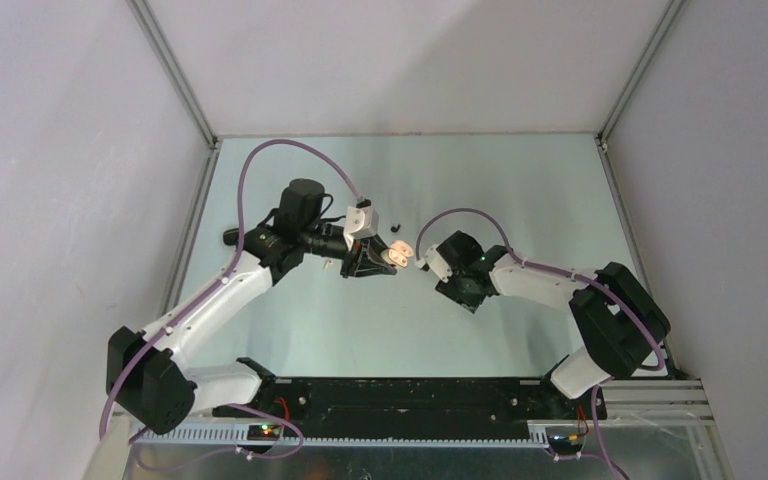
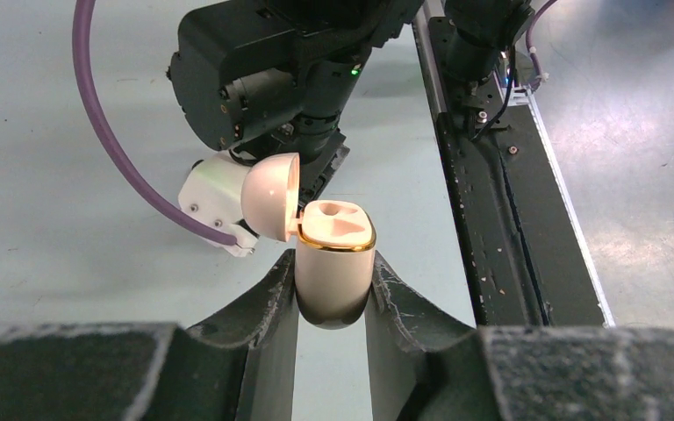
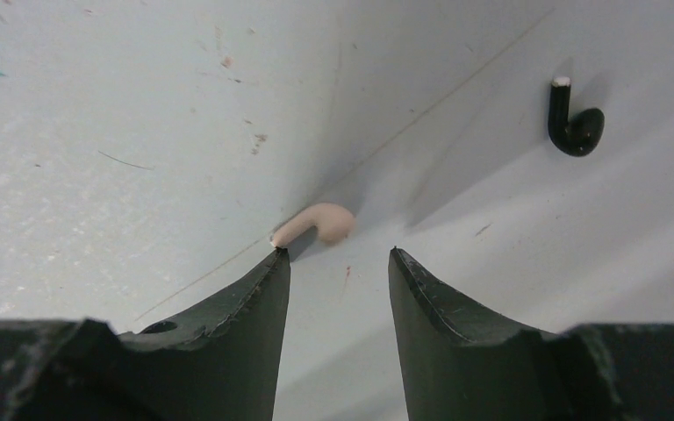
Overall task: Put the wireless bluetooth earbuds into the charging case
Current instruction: Adjust the earbud at the center of the board.
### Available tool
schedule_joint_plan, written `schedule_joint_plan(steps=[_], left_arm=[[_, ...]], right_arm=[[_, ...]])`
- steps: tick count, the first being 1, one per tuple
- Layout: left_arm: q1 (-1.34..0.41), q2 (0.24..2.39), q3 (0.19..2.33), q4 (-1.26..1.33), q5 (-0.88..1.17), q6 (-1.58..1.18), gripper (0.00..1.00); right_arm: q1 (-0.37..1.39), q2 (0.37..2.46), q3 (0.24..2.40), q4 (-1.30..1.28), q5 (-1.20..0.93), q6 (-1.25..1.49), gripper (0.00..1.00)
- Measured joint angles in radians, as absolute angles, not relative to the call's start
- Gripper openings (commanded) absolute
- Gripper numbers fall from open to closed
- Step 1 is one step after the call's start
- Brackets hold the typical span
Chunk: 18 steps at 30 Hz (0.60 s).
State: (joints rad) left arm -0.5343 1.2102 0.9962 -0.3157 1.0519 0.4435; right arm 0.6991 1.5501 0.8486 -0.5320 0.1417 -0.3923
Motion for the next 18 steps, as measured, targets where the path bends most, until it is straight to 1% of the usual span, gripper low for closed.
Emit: schedule_joint_plan(steps=[12, 15, 18], left_arm=[[-0.534, 1.210, 0.996, -0.306, 1.049, 0.435, 0.00], [-0.534, 1.210, 0.996, -0.301, 1.049, 0.433, 0.00], [-0.534, 1.210, 0.992, -0.298, 1.049, 0.432, 0.00]], right_arm=[[0.723, 1.551, 0.856, -0.506, 0.123, -0.393, 0.49], [0.694, 1.549, 0.878, -0.521, 0.036, -0.400, 0.49], [0.615, 1.526, 0.894, -0.546, -0.109, -0.421, 0.49]])
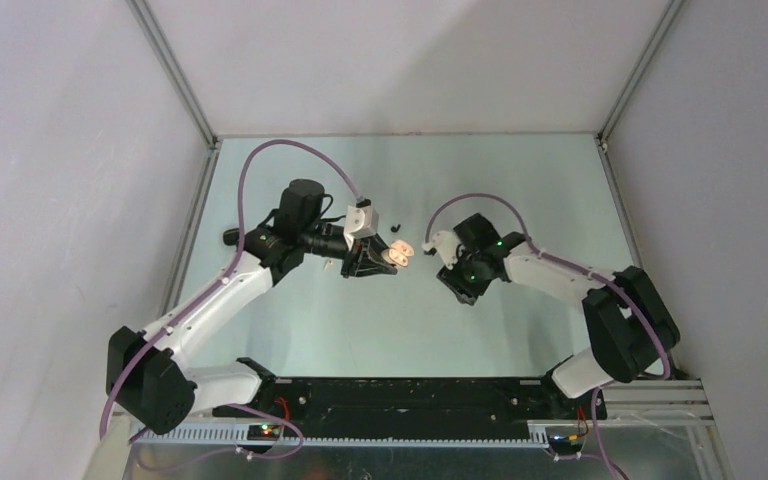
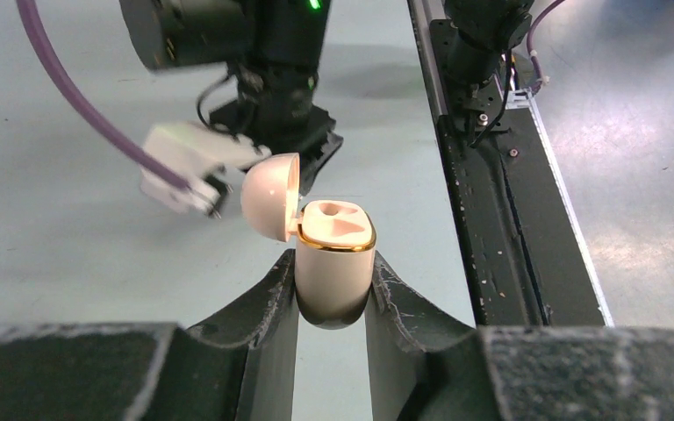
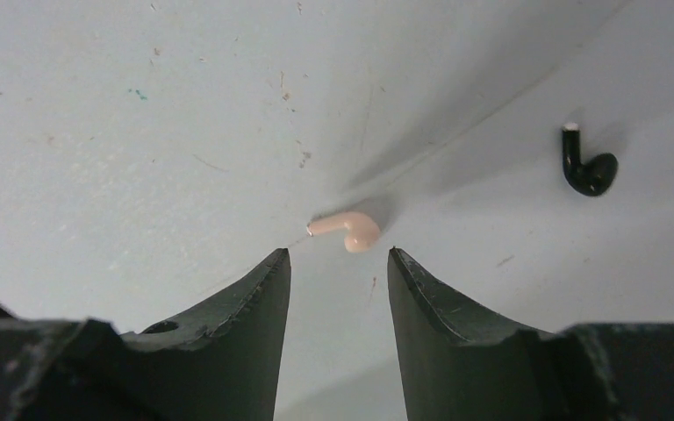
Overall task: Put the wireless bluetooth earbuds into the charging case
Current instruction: Adjust the earbud at the center of the board, then pick up the earbud from the center of the board.
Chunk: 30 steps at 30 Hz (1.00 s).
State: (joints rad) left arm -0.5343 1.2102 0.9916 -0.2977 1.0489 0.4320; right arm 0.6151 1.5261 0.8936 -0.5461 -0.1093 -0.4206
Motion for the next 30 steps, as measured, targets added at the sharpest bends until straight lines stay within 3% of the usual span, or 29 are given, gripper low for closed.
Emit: schedule_joint_plan(steps=[9, 15, 20, 30], left_arm=[[-0.534, 1.210, 0.981, -0.295, 1.049, 0.426, 0.00], [-0.534, 1.210, 0.981, -0.294, 1.049, 0.426, 0.00], [-0.534, 1.210, 0.981, -0.295, 1.050, 0.426, 0.00], [-0.534, 1.210, 0.981, -0.295, 1.050, 0.426, 0.00]], right_arm=[[0.419, 1.480, 0.908, -0.601, -0.429, -0.556, 0.46], [0.323, 1.623, 1.002, -0.671, -0.564, -0.666, 0.38], [0.282, 1.745, 1.065, -0.722, -0.595, -0.742, 0.41], [0.279, 1.793, 1.084, -0.772, -0.627, -0.799, 0.48]])
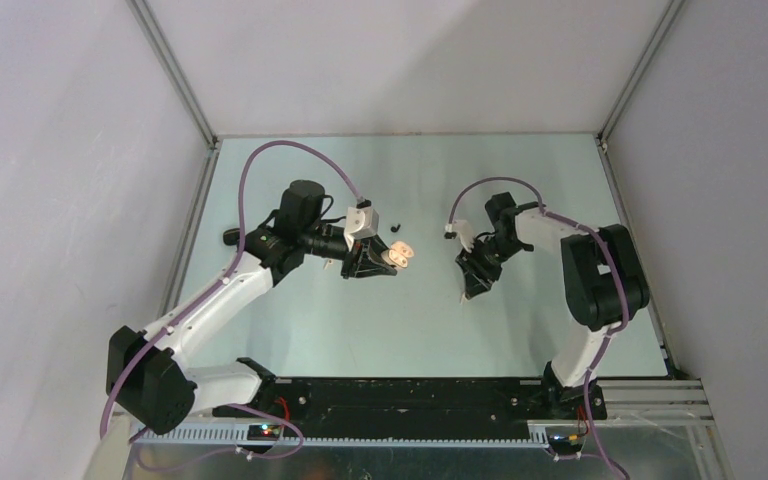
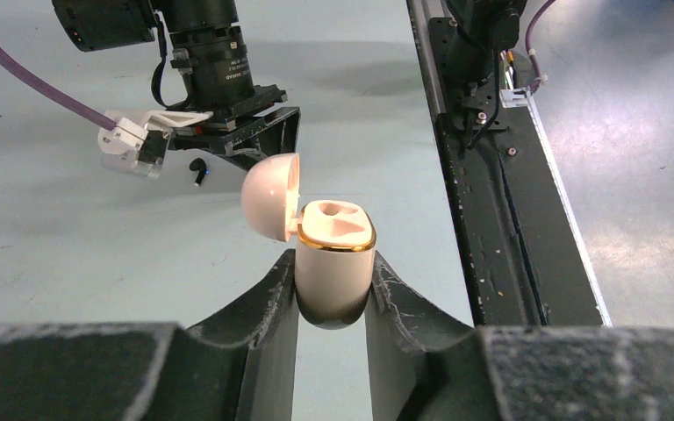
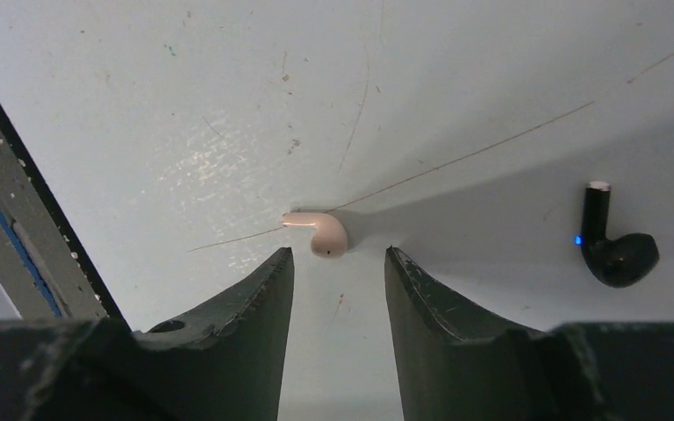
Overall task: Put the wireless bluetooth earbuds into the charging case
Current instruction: Pick up the earbud from the center of the board.
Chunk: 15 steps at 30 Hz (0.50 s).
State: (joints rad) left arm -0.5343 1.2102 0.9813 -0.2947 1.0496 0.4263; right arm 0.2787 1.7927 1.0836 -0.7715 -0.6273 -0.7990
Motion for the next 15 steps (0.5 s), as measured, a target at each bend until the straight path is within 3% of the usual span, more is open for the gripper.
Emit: schedule_joint_plan(steps=[15], left_arm=[[-0.534, 1.211, 0.981, -0.297, 1.050, 0.427, 0.00]], right_arm=[[0.300, 1.816, 1.095, -0.781, -0.657, -0.805, 0.41]])
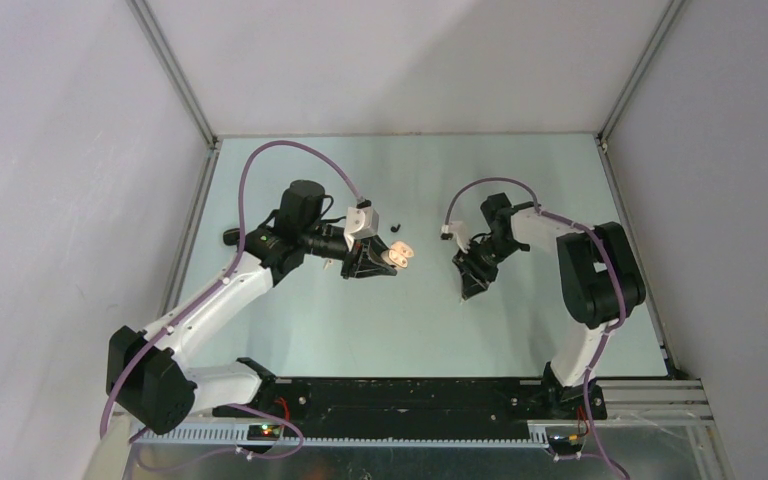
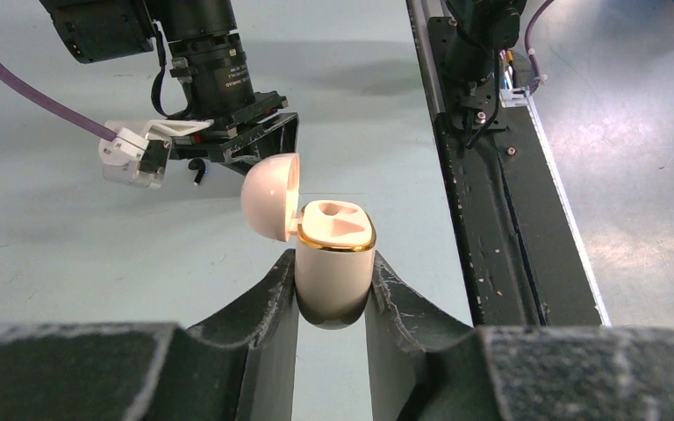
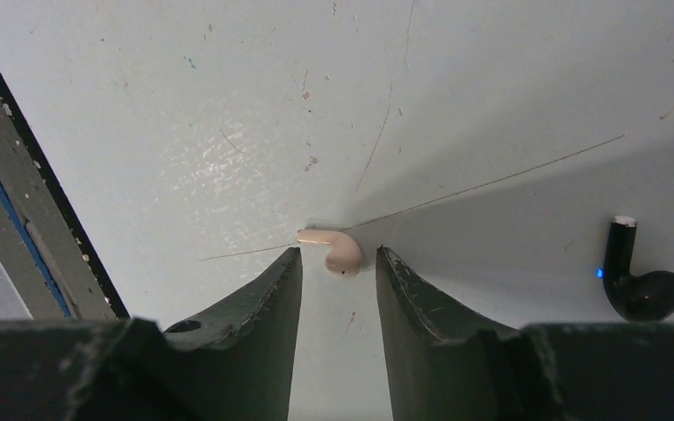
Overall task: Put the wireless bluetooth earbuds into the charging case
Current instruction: Pick up the earbud from the center of the board.
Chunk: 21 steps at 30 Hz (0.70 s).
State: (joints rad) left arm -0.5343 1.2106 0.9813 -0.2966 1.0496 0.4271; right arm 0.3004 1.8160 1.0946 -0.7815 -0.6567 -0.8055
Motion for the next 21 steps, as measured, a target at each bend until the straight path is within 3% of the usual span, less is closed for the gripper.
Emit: schedule_joint_plan(steps=[7, 12, 21], left_arm=[[-0.534, 1.211, 0.981, -0.301, 1.050, 0.428, 0.00], [-0.534, 1.211, 0.981, -0.301, 1.050, 0.429, 0.00], [-0.534, 1.211, 0.981, -0.302, 1.050, 0.430, 0.00]], right_arm=[[0.314, 1.821, 1.097, -0.782, -0.656, -0.806, 0.38], [0.320, 1.824, 1.098, -0.785, -0.656, -0.807, 0.27], [0.316, 1.835, 1.102, -0.797, -0.662, -0.813, 0.26]])
